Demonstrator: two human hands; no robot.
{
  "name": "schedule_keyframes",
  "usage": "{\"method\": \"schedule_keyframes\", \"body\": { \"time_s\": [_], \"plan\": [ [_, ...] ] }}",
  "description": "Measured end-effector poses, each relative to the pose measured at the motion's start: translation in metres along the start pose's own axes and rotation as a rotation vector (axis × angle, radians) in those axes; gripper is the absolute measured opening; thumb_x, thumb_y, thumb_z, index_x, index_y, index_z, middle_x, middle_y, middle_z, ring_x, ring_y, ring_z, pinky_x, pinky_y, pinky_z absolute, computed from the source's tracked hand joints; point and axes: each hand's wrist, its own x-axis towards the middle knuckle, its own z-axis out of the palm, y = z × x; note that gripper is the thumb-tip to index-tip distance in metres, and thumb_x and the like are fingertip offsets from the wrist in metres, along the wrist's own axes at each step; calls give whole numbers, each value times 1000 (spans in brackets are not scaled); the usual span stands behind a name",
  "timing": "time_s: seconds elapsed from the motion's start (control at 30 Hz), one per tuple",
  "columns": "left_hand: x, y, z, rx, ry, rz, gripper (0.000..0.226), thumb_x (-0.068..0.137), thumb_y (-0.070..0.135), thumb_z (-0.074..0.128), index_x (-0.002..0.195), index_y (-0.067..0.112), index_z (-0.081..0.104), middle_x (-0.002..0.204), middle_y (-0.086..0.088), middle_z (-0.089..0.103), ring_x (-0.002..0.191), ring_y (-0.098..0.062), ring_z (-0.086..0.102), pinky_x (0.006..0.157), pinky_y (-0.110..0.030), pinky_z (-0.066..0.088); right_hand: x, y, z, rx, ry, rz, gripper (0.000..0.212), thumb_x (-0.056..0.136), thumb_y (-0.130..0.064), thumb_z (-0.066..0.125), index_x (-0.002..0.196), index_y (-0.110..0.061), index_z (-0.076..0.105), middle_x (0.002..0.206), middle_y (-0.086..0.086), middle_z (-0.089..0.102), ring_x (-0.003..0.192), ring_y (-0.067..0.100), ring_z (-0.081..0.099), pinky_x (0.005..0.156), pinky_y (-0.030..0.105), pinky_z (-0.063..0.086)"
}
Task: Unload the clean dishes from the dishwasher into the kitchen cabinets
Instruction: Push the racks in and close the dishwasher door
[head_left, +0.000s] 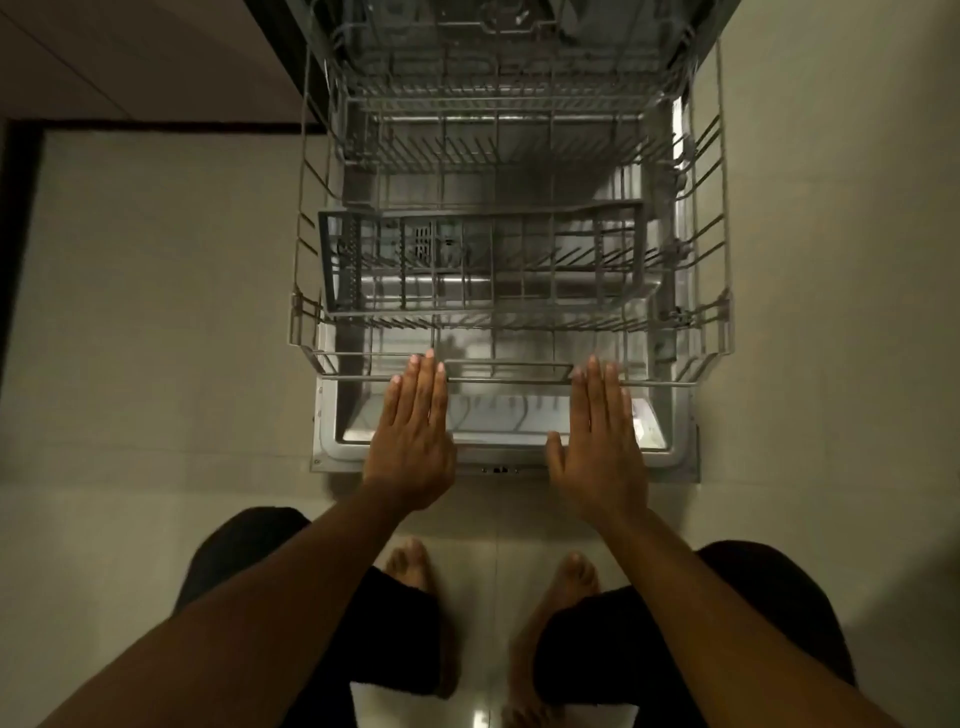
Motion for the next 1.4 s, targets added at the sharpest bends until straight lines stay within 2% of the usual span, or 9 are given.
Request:
{"method": "schedule_keyframes", "body": {
  "time_s": [0.3,0.47,0.6,0.8,1.03,1.2,1.4],
  "plan": [
    [16,-1,41,-47,313,25,93,86,25,56,152,-4,-3,160,-27,-7,149,-41,-5,122,-52,-2,7,7,44,-8,258,-33,91,87,-33,60,154,1,8,163,21,3,151,37,2,122,50,13],
    [31,-2,45,-68,439,49,99,79,21,65,151,-7,3,160,-26,-4,149,-41,-4,121,-53,0,26,6,55,-3,360,-36,95,85,-32,64,153,2,6,161,24,4,150,40,2,122,51,11],
    [46,-7,44,-59,477,58,100,81,25,60,152,-3,-5,161,-21,-12,149,-40,-8,122,-49,-5,43,6,56,-5,405,-40,95,82,-31,67,152,4,12,160,27,9,149,41,3,122,51,9],
    [70,-11,43,-61,556,49,108,78,20,67,152,0,-9,161,-19,-14,150,-39,-9,121,-50,-5,65,9,57,-10,469,-59,87,85,-28,63,151,6,17,160,27,11,149,41,5,121,53,12],
    [100,-19,30,-37,575,29,96,77,18,67,151,-7,11,161,-24,-1,150,-38,-4,122,-52,3,99,21,50,-72,524,-128,86,83,-22,66,151,5,21,160,24,14,150,40,9,122,50,10],
    [129,-25,16,11,550,14,108,72,27,69,153,-4,4,162,-23,-4,150,-36,-6,122,-51,4,135,27,45,-106,567,-147,85,80,-17,66,150,6,24,158,25,19,149,40,12,121,53,17],
    [167,-34,1,-12,574,24,106,71,24,70,153,-4,8,162,-22,-1,151,-37,-3,122,-54,6,175,28,35,-110,560,-132,78,84,-19,59,150,5,25,158,25,20,149,39,12,119,54,21]
  ]
}}
